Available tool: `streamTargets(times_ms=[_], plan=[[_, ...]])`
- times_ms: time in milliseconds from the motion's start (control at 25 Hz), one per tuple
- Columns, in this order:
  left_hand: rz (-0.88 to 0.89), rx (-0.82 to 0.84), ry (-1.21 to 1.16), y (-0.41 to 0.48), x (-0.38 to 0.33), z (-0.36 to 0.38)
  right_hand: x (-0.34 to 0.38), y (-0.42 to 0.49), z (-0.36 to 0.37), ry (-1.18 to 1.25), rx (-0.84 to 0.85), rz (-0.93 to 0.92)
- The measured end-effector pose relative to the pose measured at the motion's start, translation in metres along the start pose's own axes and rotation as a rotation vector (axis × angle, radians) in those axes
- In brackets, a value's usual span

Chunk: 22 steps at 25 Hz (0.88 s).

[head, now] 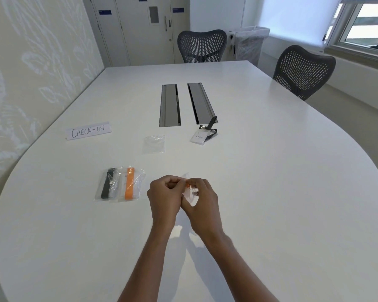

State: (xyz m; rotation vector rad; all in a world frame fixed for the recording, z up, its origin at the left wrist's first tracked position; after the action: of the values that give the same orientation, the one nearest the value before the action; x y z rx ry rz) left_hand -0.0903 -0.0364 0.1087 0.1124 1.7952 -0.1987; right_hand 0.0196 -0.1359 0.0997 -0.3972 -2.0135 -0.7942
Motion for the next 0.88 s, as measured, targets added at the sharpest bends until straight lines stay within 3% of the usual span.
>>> streamTargets(times_ms=[200, 280, 440, 680, 880], plan=[[0.013, 0.101, -0.044, 0.010, 0.007, -0.003, -0.001, 0.010, -0.027, 0.146, -0.176, -0.007], [0.006, 0.186, -0.022, 0.020, 0.011, -0.004, -0.007, 0.019, -0.032, 0.179, -0.123, 0.013], [-0.099, 0.382, -0.227, 0.025, 0.020, -0.001, -0.011, 0.032, -0.034, 0.288, 0.019, -0.015], [-0.101, 0.358, -0.331, 0.023, 0.024, -0.007, -0.033, 0.028, -0.039, 0.301, 0.003, 0.076], [-0.010, 0.336, -0.219, 0.023, 0.019, -0.013, -0.041, 0.030, -0.041, 0.316, 0.048, 0.126]])
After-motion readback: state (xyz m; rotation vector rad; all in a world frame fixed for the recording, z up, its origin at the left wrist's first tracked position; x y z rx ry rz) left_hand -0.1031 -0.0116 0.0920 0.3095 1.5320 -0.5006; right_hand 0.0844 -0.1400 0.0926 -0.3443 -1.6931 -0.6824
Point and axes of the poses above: each hand's wrist, its own y-axis towards the middle knuckle, its own z-axis out of the palm, x = y × z, the point moved 9 cm from there along y, towards the middle knuckle, and after that the axes turned 9 degrees about -z, right-handed, at the moved point
